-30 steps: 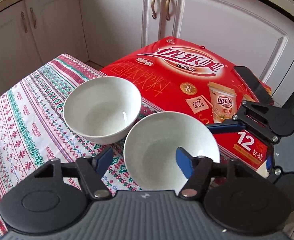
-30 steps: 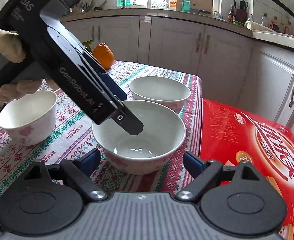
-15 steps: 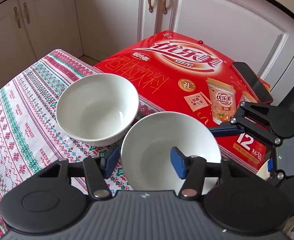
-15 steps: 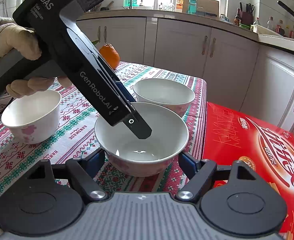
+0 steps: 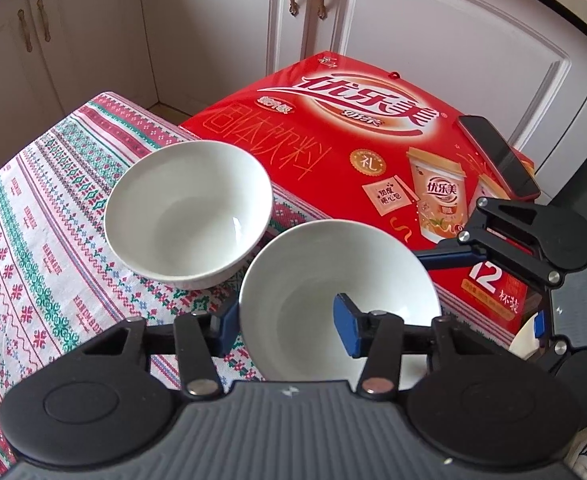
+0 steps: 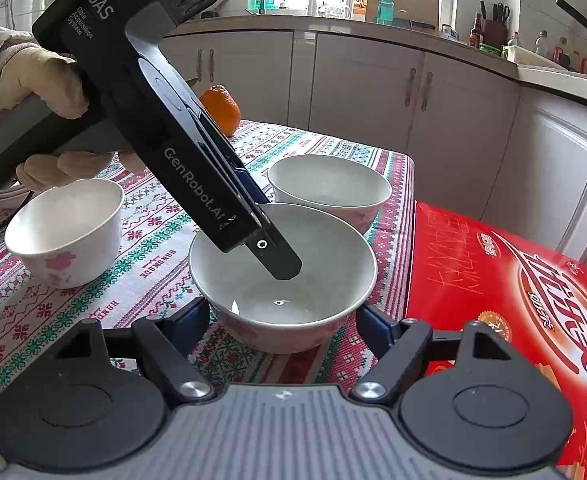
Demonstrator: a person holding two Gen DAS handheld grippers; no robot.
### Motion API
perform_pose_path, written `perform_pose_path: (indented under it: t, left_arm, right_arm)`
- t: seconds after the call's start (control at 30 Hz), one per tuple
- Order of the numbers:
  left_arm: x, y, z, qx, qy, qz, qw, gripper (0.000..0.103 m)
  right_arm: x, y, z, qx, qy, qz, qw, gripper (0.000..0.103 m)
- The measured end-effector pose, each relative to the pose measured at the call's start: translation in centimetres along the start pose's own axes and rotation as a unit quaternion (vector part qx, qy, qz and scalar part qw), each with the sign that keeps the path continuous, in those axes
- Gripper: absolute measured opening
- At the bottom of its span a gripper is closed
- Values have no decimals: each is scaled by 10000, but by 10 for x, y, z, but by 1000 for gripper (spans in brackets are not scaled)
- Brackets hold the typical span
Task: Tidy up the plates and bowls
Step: 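Lift the white bowl with the left gripper and carry it over the plate stack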
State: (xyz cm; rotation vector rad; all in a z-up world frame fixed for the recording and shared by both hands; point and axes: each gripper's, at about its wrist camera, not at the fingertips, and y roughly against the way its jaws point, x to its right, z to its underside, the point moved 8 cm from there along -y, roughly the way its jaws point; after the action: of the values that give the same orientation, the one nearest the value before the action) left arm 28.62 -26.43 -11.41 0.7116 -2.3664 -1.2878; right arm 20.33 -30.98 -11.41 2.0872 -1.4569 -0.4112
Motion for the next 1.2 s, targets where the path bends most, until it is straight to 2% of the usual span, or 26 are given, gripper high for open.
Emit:
perform_pose_path:
  t: [0.23, 0.63, 1.2]
  left_arm:
    - [6, 14, 4, 105, -5, -26, 9999, 48]
    - [7, 73, 21, 537, 147, -237, 9982, 48]
    - [-22, 146, 87, 875, 631, -793, 9910, 48]
  right_arm:
    - [-6, 9, -5, -14, 13, -58, 10000, 84]
    - [-37, 39, -31, 195, 300, -205, 9991, 84]
    - [-121, 45, -59, 235, 737, -795, 9938, 84]
